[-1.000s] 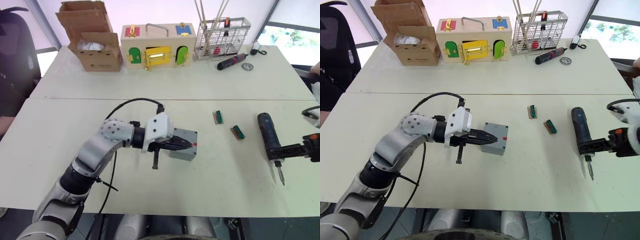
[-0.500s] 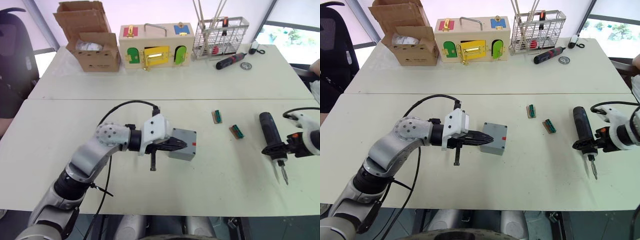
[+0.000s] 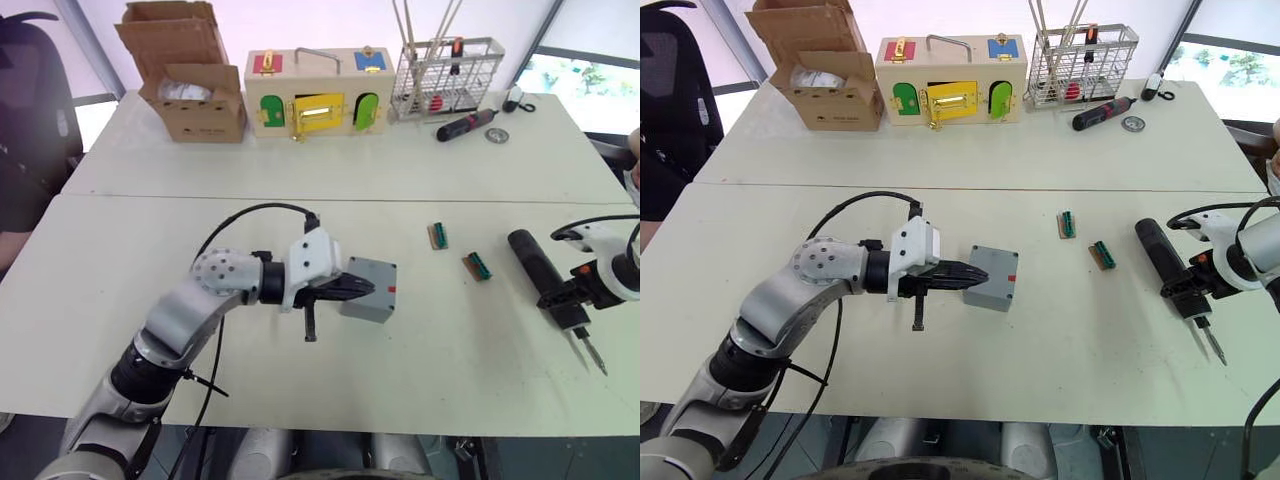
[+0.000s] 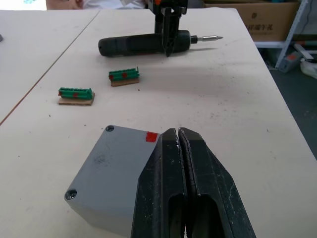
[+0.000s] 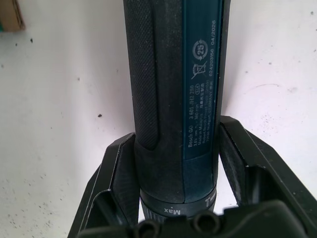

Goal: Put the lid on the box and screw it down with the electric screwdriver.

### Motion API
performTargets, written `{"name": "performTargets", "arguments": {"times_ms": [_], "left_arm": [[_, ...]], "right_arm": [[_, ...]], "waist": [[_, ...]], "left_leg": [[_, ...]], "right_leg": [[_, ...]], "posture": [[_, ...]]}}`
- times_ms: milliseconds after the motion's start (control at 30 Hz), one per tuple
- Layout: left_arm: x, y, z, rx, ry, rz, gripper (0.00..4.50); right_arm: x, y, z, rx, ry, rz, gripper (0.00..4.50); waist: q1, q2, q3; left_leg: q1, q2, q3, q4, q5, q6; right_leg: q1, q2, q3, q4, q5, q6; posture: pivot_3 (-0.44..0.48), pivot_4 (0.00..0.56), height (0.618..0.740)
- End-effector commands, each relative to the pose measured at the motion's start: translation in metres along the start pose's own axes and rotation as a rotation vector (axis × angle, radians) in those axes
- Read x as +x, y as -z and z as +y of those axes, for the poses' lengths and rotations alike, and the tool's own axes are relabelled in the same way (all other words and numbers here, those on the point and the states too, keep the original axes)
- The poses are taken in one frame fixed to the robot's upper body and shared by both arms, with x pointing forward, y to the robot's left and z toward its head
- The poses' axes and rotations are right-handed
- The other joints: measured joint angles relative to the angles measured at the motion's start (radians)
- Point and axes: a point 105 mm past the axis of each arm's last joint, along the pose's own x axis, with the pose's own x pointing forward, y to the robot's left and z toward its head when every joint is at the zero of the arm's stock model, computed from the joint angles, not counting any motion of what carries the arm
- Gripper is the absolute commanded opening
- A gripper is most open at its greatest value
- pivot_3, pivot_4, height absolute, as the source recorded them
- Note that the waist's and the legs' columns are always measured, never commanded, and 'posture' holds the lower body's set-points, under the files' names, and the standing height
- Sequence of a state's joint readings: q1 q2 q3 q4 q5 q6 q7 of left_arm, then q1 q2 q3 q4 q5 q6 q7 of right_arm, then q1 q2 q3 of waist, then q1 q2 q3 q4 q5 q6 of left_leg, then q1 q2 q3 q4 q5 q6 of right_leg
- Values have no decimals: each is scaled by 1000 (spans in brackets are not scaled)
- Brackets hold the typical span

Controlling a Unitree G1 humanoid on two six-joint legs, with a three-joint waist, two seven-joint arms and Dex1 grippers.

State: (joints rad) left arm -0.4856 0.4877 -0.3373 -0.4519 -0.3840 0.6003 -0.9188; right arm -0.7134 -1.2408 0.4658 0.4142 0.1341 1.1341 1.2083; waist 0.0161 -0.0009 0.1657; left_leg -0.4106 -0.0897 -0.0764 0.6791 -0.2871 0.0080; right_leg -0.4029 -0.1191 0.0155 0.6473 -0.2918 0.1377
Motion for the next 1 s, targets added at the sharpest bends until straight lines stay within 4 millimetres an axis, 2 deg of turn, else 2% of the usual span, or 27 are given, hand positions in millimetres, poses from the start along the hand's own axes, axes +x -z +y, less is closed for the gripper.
{"name": "performTargets", "arguments": {"times_ms": [33, 500, 600, 700, 833, 1000], "left_arm": [[1, -11, -2, 37, 5, -32, 0], [1, -10, -3, 17, -14, -42, 0], [2, -9, 2, 12, -22, -46, 0], [0, -5, 11, 11, -29, -39, 0], [-5, -4, 28, 17, -28, -42, 0], [-7, -4, 47, 22, -8, -54, 0]], "right_arm": [[12, 17, 2, -21, -34, 94, 1948], [15, 13, -2, -93, -48, 148, 1948], [5, 7, -2, -107, -73, 124, 1948], [-16, -11, -4, -78, -77, 36, 1948], [-62, -49, -2, 16, -112, -198, 1948], [-142, -94, 19, 151, -216, -632, 1948]], "waist": [[0, 0, 0], [-1, -2, -1], [1, -2, -1], [-2, 0, 0], [-8, 10, 5], [-4, 14, 6]], "left_leg": [[0, 0, 0, 0, 0, 0], [0, -1, -2, 0, 0, 0], [0, -1, -2, 1, 0, 0], [0, -1, -2, 1, 0, 0], [-2, -1, 2, 0, 1, -1], [-6, 0, 4, -3, 1, -2]], "right_leg": [[0, 0, 0, 0, 0, 0], [2, 0, -1, -1, 0, 0], [2, 0, -1, -1, 0, 0], [2, 0, -1, -1, 0, 0], [-3, 0, 1, 1, 0, 0], [-11, 0, 2, 2, 0, 0]], "posture": [[0, 150, 737], [0, 150, 737], [0, 150, 737], [0, 150, 737], [0, 150, 737], [0, 150, 737]]}}
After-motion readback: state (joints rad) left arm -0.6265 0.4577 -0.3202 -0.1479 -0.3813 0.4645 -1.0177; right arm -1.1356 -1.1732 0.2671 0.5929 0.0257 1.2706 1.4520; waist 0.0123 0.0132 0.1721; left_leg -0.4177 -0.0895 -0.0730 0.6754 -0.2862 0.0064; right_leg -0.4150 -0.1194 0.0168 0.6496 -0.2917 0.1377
